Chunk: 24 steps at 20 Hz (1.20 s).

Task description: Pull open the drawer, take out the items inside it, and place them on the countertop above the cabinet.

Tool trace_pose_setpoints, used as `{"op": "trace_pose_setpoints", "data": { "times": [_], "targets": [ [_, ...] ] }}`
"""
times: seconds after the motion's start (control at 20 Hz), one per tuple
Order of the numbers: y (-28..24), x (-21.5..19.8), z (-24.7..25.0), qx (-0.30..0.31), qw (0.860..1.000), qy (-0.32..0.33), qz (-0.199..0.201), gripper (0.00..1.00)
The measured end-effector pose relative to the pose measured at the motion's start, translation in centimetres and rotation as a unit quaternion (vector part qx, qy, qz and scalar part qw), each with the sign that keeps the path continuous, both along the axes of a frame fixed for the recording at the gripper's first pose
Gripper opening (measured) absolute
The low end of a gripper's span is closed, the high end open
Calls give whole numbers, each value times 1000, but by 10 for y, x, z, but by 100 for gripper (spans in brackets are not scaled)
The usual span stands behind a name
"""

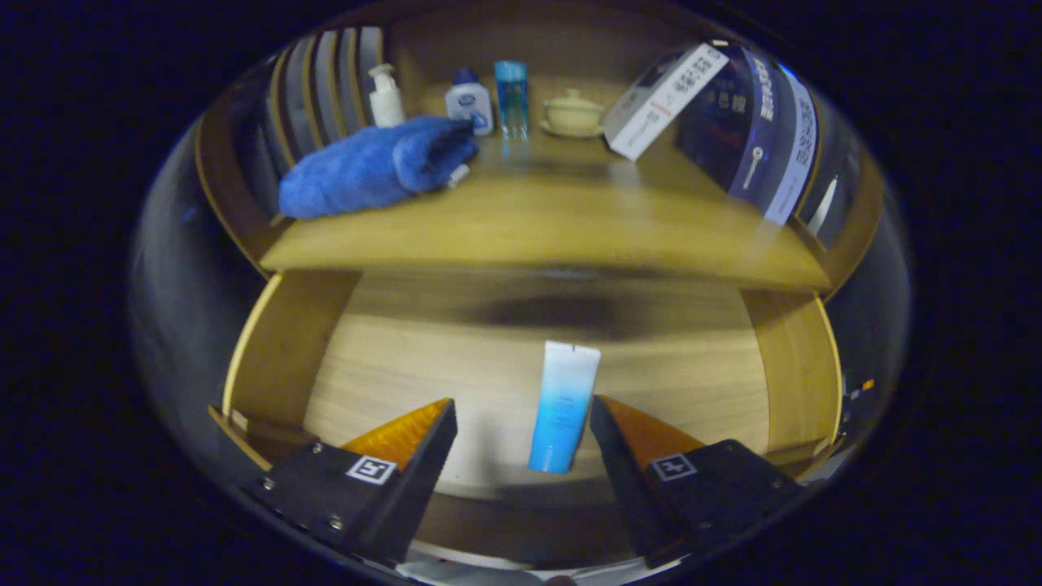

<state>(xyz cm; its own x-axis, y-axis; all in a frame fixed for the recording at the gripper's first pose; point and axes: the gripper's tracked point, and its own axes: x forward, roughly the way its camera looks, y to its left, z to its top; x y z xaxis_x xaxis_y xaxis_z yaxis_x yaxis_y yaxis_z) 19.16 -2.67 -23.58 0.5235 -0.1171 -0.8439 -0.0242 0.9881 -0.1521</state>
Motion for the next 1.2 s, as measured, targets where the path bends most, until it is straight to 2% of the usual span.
{"op": "trace_pose_setpoints", "data": {
  "times": [0.1, 0.15, 0.25, 0.3, 0.45, 0.5, 0.55, 0.7, 0.9, 1.2],
  "targets": [
    [-13, -1, -23, -16, 999, 38, -16, 80],
    [-16, 0, -33, -10, 998, 51, -18, 79],
    [-23, -4, -43, 9, 995, 82, -52, 56],
    [-22, 6, -50, 27, 995, 68, -67, 45],
    [-18, 7, -37, 63, 994, 64, -62, 44],
    [-12, 6, -37, 88, 993, 59, -58, 39],
    [-12, 6, -35, 103, 992, 47, -51, 38],
    [-16, 11, -21, 114, 992, -5, -45, 38],
    [-2, 4, -20, 127, 991, -31, -20, 38],
    [29, 6, 12, 181, 978, -99, 11, 38]
  ]
}}
